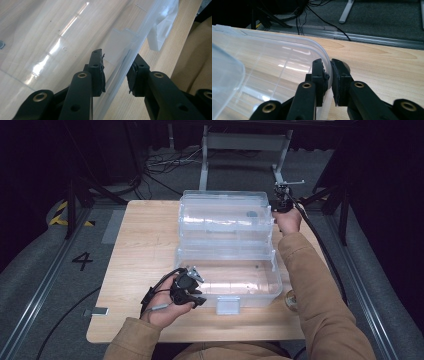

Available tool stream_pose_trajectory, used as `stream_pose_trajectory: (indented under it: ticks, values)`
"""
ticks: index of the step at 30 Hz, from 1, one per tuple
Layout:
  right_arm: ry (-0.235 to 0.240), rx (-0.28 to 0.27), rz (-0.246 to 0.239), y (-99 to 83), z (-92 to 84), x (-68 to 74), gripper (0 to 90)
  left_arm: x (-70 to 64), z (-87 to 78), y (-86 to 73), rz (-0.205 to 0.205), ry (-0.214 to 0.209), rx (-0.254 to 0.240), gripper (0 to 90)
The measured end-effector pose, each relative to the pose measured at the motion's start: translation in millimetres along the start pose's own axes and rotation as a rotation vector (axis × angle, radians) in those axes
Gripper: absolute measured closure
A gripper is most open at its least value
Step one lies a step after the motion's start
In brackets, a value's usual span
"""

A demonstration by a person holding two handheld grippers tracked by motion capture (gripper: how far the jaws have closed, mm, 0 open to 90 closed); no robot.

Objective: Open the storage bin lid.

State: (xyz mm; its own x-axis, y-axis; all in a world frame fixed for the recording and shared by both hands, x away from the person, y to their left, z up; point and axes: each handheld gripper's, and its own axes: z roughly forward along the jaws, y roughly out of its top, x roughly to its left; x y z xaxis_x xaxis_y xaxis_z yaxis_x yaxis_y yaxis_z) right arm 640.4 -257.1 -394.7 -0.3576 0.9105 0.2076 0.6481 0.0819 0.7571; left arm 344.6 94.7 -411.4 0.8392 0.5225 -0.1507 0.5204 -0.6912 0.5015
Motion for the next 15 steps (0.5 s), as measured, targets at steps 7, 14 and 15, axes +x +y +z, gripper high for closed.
stream_pose_trajectory:
  ticks: [7, 14, 15]
  values:
    - [0.004, 0.001, 0.006, 0.5, -0.9, -1.5, 75.7, 0.1, 0.0, 0.1, 0.000, 0.000, 0.000, 69.0]
    - [0.085, -0.049, -0.021, -1.0, -14.2, -11.9, 63.3, -0.2, -0.3, -0.7, 0.005, 0.004, -0.004, 68.8]
    - [0.085, -0.049, -0.021, -1.0, -14.2, -11.9, 63.3, -0.2, -0.3, -0.7, 0.005, 0.004, -0.004, 68.8]
